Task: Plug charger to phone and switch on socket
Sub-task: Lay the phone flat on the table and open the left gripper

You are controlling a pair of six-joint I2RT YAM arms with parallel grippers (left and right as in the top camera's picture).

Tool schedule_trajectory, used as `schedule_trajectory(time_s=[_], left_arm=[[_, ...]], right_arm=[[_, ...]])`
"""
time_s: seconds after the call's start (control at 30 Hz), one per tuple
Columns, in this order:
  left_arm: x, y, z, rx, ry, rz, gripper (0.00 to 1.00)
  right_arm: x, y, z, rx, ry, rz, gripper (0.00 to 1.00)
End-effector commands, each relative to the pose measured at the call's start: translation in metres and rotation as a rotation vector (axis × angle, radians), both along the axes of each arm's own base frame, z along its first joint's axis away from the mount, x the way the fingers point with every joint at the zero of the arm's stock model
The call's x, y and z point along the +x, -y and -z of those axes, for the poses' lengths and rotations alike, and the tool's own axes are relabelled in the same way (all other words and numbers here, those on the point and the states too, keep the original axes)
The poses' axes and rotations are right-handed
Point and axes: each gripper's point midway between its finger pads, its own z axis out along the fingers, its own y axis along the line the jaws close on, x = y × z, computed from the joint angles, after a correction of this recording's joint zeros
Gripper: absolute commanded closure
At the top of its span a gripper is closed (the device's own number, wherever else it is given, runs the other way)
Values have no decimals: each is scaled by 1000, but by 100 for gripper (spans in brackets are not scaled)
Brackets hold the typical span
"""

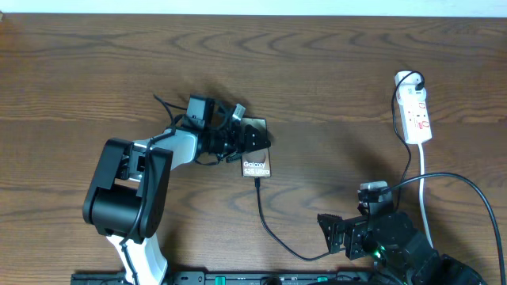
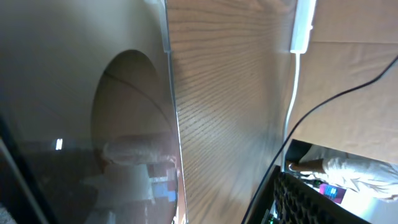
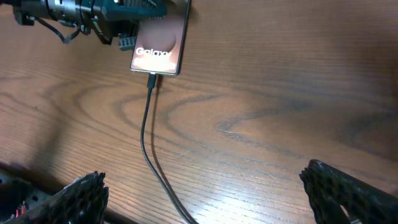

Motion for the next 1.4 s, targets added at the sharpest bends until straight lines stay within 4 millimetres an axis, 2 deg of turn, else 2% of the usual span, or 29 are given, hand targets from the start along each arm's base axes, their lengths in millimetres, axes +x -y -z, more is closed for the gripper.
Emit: schedule_trajectory(time_s=[0.0,0.1,0.33,0.47,0.6,0.8,0.9,1.0,1.27,1.37], left_arm=[[-3,-35,62,311,-28,-68,22],[-3,-38,65,375,-41,-66,22],[1,-41,65,402,-41,-72,22],[0,-46,68,435,-58,-92,18],[0,-52,69,479,-81,-110,18],[-3,-77,77,638,-114,-136,18],[-9,-98,84,759,-128,-150,17],[-13,-107,86,809,-127,-133,17],[-5,-106,82,813,-99,-128,17],[8,-102,65,807,-59,-113,17]], right_arm=[[1,2,-5,19,0,26,1],[1,1,-5,19,0,26,1],[1,2,-4,18,-1,26,1],[2,3,-2,10,-2,31,1],[2,3,2,2,-7,33,1],[1,5,15,-20,-28,34,1],[0,6,27,-37,-46,35,1],[0,6,34,-30,-66,55,1],[10,-7,29,79,-56,108,1],[12,-8,26,98,-51,117,1]])
